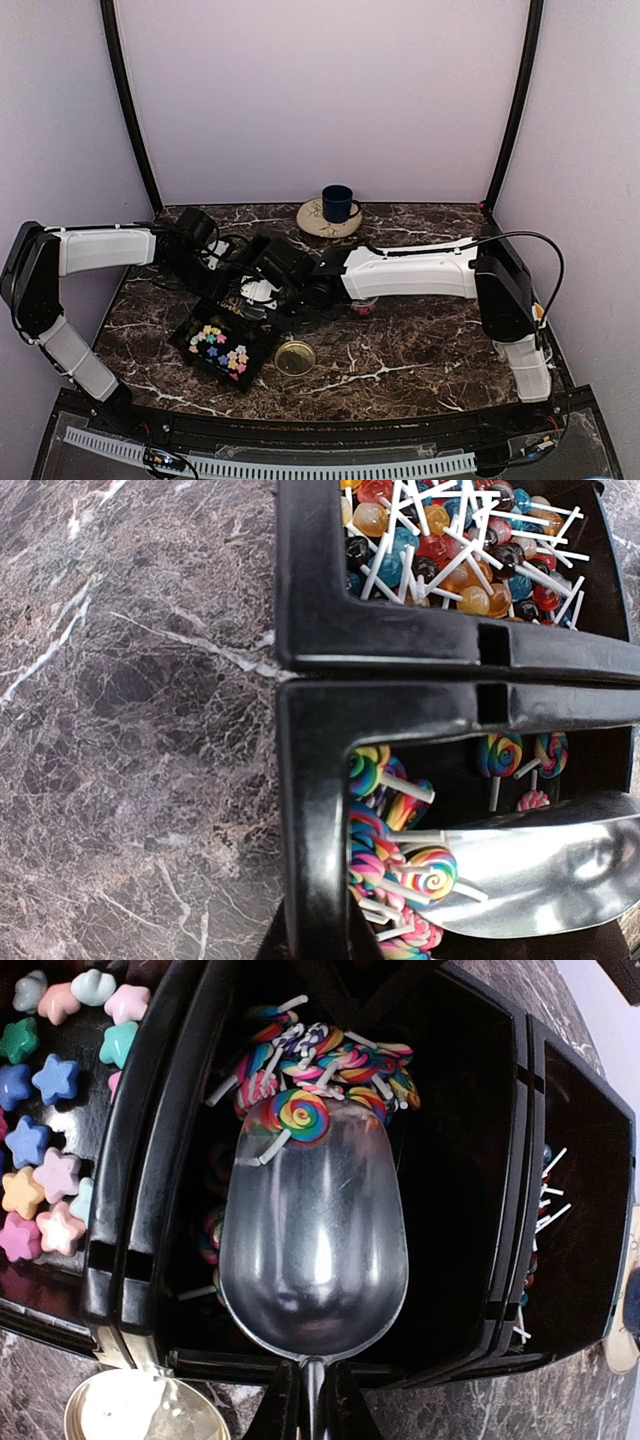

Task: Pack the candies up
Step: Scoop the fake candies from the plate.

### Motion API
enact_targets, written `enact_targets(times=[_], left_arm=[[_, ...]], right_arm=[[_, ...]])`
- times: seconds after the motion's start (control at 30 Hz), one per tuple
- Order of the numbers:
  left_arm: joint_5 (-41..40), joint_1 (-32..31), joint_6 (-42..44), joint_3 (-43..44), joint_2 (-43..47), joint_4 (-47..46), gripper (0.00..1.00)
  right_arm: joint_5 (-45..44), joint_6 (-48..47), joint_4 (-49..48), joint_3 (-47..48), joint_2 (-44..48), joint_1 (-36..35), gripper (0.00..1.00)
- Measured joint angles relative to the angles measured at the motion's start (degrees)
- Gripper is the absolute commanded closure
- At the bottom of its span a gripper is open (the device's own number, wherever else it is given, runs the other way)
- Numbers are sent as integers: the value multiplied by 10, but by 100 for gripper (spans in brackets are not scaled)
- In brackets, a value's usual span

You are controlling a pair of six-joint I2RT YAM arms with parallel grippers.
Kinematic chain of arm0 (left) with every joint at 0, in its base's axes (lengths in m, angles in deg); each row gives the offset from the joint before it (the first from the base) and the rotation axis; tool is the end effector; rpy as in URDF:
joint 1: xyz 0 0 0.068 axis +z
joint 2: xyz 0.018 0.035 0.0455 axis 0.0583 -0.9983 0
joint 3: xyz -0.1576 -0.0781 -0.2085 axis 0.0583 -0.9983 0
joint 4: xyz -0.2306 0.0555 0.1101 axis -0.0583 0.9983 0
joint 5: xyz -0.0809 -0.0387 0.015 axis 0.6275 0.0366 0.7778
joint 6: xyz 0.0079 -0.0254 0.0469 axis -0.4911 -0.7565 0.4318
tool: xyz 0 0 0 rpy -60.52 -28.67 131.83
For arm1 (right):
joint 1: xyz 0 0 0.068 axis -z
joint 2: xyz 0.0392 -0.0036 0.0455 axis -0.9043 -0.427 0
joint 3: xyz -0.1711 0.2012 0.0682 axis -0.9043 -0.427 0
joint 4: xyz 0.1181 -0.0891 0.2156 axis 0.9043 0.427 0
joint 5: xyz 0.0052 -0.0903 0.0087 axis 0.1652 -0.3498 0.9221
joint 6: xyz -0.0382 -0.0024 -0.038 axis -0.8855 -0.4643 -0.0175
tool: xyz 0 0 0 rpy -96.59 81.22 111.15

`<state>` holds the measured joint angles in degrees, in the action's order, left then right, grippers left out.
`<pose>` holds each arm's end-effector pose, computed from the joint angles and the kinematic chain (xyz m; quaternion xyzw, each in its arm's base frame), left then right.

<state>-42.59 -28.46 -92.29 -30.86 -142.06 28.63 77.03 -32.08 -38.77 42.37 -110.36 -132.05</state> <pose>0.2817 -0.1347 0.2009 0.1858 0.9485 -0.0967 0.2378 0.1943 0.4485 0.2023 -0.6168 0.7120 0.0574 0.3305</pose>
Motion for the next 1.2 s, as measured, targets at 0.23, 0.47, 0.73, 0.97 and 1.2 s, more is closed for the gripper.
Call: enact_targets(times=[0.23, 0.47, 0.73, 0.97, 1.2], left_arm=[[-5, 6, 0, -1, 3, -4, 100], [-13, 16, -3, -5, 11, -13, 100], [-18, 17, -7, -5, 17, -40, 100], [-12, 16, -15, -5, 17, -64, 100], [-11, 18, -21, -5, 17, -61, 100]], right_arm=[[-2, 59, 14, 46, -32, 2, 100], [-39, 121, -15, 51, -45, -6, 100], [-136, 180, -97, 0, -39, -20, 100], [-180, 209, -127, -13, -39, -20, 100], [-128, 223, -127, -10, -39, -9, 100]])
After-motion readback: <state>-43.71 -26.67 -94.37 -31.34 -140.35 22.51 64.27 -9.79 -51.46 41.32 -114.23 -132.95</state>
